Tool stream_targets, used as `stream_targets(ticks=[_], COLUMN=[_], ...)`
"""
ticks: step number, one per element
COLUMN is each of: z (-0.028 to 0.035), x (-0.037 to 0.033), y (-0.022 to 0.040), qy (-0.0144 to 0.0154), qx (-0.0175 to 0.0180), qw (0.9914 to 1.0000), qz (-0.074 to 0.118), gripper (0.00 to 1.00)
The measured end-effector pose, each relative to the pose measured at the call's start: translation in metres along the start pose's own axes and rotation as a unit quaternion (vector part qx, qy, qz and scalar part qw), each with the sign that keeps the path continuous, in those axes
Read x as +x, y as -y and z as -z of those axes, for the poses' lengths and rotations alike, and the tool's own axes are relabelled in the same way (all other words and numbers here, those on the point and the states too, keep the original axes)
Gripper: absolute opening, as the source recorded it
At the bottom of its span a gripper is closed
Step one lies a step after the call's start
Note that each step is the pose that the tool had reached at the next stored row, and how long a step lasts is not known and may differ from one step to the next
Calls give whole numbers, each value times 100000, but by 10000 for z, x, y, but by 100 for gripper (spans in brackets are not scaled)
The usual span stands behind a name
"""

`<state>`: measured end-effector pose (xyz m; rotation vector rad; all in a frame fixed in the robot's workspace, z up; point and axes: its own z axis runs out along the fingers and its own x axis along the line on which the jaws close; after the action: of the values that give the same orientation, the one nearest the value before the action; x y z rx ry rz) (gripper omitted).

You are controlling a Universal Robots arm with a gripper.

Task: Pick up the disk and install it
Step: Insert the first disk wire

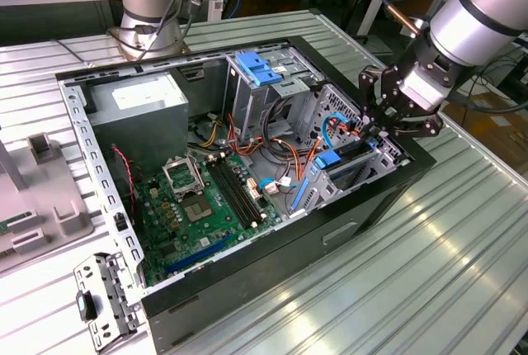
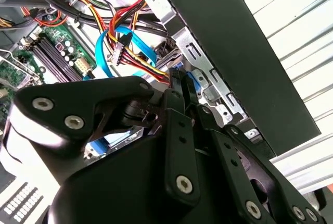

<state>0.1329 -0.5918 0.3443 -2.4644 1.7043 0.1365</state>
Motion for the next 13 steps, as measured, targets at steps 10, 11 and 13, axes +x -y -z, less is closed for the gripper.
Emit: stream_targets(ticks=[10,11,13], z=[-14,-15,-18], x=[2,3,3], y=[-1,0,-1], qy=[-169,-192,-222], qx=[400,445,529], qw=[99967,99960,99941], qz=[-2543,-2773,-3377], gripper=[17,17,17])
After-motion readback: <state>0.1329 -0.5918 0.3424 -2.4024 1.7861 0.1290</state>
